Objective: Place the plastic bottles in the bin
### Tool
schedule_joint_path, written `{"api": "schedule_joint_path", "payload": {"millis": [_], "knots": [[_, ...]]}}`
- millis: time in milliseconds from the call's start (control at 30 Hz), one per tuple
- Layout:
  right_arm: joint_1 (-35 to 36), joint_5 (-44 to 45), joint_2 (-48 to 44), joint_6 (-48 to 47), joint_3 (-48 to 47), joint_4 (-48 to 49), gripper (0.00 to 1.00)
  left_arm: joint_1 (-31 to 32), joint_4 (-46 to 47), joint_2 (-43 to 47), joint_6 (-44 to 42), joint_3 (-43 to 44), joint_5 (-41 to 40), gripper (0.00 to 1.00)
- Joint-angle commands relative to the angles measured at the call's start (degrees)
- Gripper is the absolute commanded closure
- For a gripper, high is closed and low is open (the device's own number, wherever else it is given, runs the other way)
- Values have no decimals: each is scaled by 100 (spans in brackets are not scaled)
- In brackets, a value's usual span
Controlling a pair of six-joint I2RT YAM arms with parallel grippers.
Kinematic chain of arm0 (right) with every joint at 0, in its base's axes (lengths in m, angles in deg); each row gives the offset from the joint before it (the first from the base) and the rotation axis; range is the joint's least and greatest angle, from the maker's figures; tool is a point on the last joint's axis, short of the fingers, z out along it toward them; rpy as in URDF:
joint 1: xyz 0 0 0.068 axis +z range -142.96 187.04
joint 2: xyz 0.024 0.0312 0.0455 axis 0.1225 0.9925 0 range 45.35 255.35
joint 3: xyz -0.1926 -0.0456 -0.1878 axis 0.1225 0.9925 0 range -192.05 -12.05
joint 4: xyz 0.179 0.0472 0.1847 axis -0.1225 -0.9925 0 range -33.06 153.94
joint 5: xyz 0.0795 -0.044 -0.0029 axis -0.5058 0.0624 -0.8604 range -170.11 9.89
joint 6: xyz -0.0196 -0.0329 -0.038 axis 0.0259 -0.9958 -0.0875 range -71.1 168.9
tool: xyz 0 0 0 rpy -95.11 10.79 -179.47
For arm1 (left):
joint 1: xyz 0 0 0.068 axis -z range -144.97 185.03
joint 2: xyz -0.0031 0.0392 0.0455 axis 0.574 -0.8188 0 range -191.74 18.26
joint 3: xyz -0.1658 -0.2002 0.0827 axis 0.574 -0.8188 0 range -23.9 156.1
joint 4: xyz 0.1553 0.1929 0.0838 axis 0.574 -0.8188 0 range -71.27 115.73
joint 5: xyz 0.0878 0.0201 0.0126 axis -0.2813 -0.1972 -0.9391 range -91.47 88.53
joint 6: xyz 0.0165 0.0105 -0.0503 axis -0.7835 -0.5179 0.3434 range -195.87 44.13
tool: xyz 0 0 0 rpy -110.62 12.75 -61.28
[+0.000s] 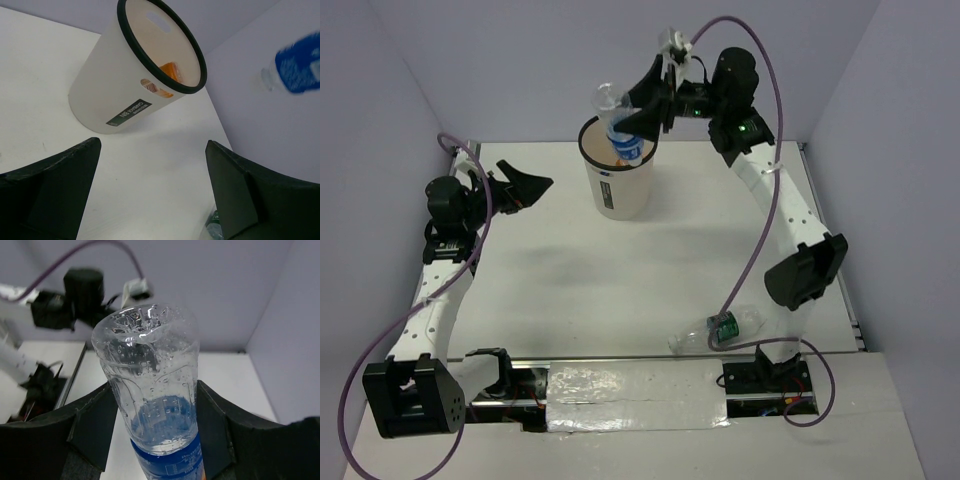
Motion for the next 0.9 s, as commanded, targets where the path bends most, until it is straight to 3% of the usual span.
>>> {"api": "schedule_joint_path", "payload": {"millis": [0,100,233,533,800,867], "knots": [[-24,523,817,1789,-1254,1470,69,-26,446,146,138,76,335,1],[-33,1041,1267,1657,-1699,1819,68,-18,420,225,138,-29,397,1],[46,1639,1470,1403,-1454,2417,64,-18,464,374,182,-188,406,1],[248,2844,2050,332,-1216,2621,54,-9,253,480,33,-162,493,1],[266,3196,1990,-206,-356,2480,6,79,393,524,111,-197,678,1],[257,3231,1876,-399,-153,2402,0,262,420,446,103,-162,661,1]]}}
